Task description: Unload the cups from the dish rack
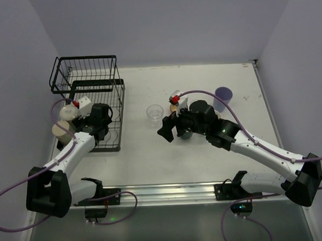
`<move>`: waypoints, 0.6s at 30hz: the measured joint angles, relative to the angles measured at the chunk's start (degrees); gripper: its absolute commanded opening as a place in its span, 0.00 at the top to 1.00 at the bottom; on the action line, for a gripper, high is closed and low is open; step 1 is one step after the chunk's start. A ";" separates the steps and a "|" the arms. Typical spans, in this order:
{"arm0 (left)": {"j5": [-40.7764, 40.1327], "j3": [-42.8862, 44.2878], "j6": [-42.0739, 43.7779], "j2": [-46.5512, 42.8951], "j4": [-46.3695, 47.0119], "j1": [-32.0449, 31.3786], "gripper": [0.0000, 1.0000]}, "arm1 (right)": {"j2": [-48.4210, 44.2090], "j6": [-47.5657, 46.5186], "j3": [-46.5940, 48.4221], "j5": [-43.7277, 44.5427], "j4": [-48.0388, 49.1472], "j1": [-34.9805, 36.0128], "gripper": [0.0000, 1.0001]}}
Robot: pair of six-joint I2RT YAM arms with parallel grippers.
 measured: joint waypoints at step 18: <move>1.07 3.23 4.94 11.15 8.55 8.07 0.08 | -2.45 0.00 -0.42 -2.40 1.44 0.00 0.09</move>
